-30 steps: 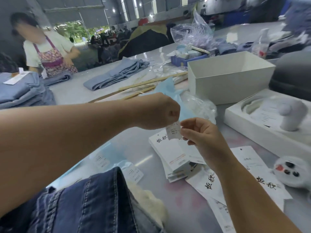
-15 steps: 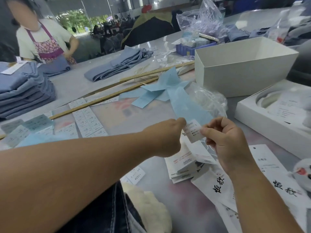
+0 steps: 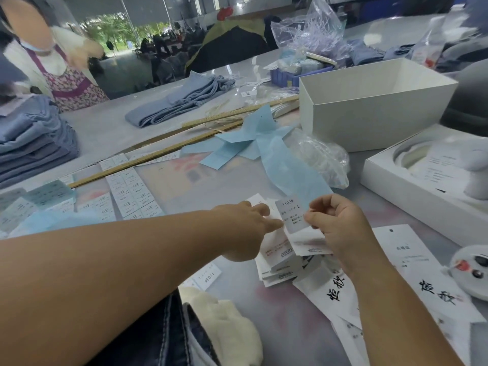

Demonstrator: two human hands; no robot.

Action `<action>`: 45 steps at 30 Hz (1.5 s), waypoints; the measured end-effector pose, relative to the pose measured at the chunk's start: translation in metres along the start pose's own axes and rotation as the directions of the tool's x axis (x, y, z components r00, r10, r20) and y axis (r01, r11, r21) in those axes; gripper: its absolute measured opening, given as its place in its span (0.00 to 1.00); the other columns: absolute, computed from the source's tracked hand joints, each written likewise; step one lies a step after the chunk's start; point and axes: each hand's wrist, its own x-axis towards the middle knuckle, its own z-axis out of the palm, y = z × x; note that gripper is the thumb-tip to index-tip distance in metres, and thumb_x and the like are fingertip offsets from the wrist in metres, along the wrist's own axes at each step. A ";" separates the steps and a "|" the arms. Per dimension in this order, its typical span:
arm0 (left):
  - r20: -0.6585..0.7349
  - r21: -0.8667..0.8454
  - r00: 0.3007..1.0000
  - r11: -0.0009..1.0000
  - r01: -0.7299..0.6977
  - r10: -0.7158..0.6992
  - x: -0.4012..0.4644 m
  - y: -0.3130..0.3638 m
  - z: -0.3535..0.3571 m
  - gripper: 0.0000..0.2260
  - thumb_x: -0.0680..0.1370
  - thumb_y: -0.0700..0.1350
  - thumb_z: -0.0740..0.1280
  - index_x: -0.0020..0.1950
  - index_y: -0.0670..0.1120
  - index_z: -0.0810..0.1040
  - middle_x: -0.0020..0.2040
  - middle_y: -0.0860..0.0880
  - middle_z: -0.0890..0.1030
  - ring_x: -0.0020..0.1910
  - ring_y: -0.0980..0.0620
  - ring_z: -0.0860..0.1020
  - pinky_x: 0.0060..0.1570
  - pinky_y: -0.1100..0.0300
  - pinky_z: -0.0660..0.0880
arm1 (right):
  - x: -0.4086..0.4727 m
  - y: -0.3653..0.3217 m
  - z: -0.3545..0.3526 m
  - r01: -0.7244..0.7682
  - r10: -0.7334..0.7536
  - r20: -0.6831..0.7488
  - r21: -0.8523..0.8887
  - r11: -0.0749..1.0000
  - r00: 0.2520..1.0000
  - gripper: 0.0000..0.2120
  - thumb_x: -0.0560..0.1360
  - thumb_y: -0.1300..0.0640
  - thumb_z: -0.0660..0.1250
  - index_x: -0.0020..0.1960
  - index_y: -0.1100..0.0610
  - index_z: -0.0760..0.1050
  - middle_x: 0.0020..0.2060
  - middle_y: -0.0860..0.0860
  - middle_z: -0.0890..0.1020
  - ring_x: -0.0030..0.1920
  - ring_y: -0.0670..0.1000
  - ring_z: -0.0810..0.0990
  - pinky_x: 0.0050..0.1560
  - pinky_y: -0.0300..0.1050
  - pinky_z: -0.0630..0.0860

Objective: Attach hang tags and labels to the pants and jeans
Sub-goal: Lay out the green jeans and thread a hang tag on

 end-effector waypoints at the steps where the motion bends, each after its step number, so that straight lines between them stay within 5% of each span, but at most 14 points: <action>1: 0.026 0.003 1.000 1.000 0.001 -0.001 -0.001 -0.001 0.000 0.35 0.77 0.38 0.54 0.79 0.60 0.48 0.78 0.54 0.54 0.71 0.46 0.62 0.60 0.47 0.73 | 0.000 0.000 0.000 -0.015 0.015 -0.002 -0.014 1.000 1.000 0.09 0.72 0.68 0.70 0.42 0.55 0.77 0.30 0.45 0.81 0.31 0.41 0.79 0.31 0.37 0.74; 6: 0.047 -0.002 0.999 1.000 -0.009 0.009 -0.001 -0.001 -0.002 0.33 0.78 0.39 0.55 0.80 0.59 0.49 0.78 0.54 0.55 0.71 0.45 0.65 0.61 0.48 0.72 | 0.001 0.000 0.004 -0.062 0.060 -0.026 -0.108 0.992 0.998 0.08 0.72 0.67 0.70 0.43 0.55 0.77 0.41 0.56 0.84 0.39 0.54 0.83 0.38 0.48 0.80; 15: -0.020 -0.201 0.999 0.979 0.030 -0.035 -0.003 -0.002 -0.008 0.25 0.78 0.38 0.56 0.75 0.52 0.62 0.73 0.51 0.68 0.67 0.47 0.71 0.63 0.49 0.72 | -0.002 -0.001 0.007 0.008 -0.007 -0.018 0.041 0.999 1.000 0.08 0.72 0.68 0.70 0.42 0.55 0.78 0.31 0.47 0.82 0.30 0.45 0.79 0.31 0.38 0.77; 22: -0.164 -0.427 0.915 0.863 0.271 -0.369 0.002 -0.019 -0.022 0.12 0.79 0.41 0.58 0.57 0.43 0.78 0.52 0.46 0.79 0.50 0.47 0.77 0.52 0.55 0.77 | -0.008 -0.006 0.015 0.078 -0.115 0.178 0.205 0.976 0.977 0.12 0.71 0.71 0.70 0.43 0.54 0.79 0.35 0.50 0.82 0.38 0.50 0.82 0.37 0.39 0.79; 25: -0.120 -0.401 0.910 0.858 0.321 -0.397 0.001 -0.028 -0.018 0.12 0.80 0.41 0.57 0.59 0.44 0.77 0.52 0.46 0.79 0.49 0.48 0.76 0.48 0.58 0.75 | -0.013 -0.006 0.019 0.107 -0.145 0.311 0.136 0.985 0.939 0.10 0.67 0.64 0.70 0.46 0.53 0.78 0.35 0.49 0.81 0.39 0.48 0.80 0.40 0.40 0.79; 30: -0.030 -0.337 0.930 0.880 0.335 -0.366 0.001 -0.019 -0.011 0.11 0.81 0.44 0.58 0.61 0.44 0.75 0.56 0.46 0.79 0.48 0.48 0.74 0.44 0.59 0.71 | -0.016 -0.004 0.022 0.192 -0.158 0.352 -0.064 0.979 0.922 0.15 0.72 0.70 0.66 0.49 0.51 0.76 0.34 0.50 0.79 0.38 0.49 0.77 0.43 0.44 0.77; 36: 0.004 -0.223 0.979 0.954 0.198 -0.203 -0.002 -0.014 -0.008 0.25 0.83 0.41 0.57 0.79 0.54 0.56 0.67 0.46 0.74 0.61 0.46 0.73 0.55 0.58 0.70 | -0.019 -0.008 0.023 0.231 -0.182 0.396 -0.081 0.969 0.900 0.16 0.72 0.69 0.67 0.50 0.50 0.76 0.34 0.50 0.79 0.37 0.49 0.76 0.41 0.43 0.76; 39: 0.045 -0.038 0.992 0.992 0.118 -0.116 -0.003 -0.011 -0.006 0.25 0.81 0.37 0.56 0.77 0.53 0.61 0.60 0.47 0.76 0.55 0.47 0.74 0.48 0.58 0.70 | -0.019 -0.009 0.023 0.254 -0.195 0.376 -0.114 0.960 0.906 0.16 0.72 0.70 0.67 0.49 0.50 0.76 0.33 0.49 0.80 0.36 0.48 0.75 0.42 0.42 0.75; 45: -0.043 -0.057 0.986 0.986 0.155 -0.158 -0.007 -0.016 -0.008 0.25 0.80 0.37 0.54 0.75 0.54 0.66 0.68 0.50 0.73 0.60 0.50 0.73 0.50 0.59 0.71 | -0.017 -0.010 0.018 0.193 -0.161 0.326 -0.066 0.979 0.931 0.14 0.64 0.61 0.66 0.49 0.51 0.77 0.32 0.49 0.78 0.36 0.48 0.75 0.43 0.43 0.74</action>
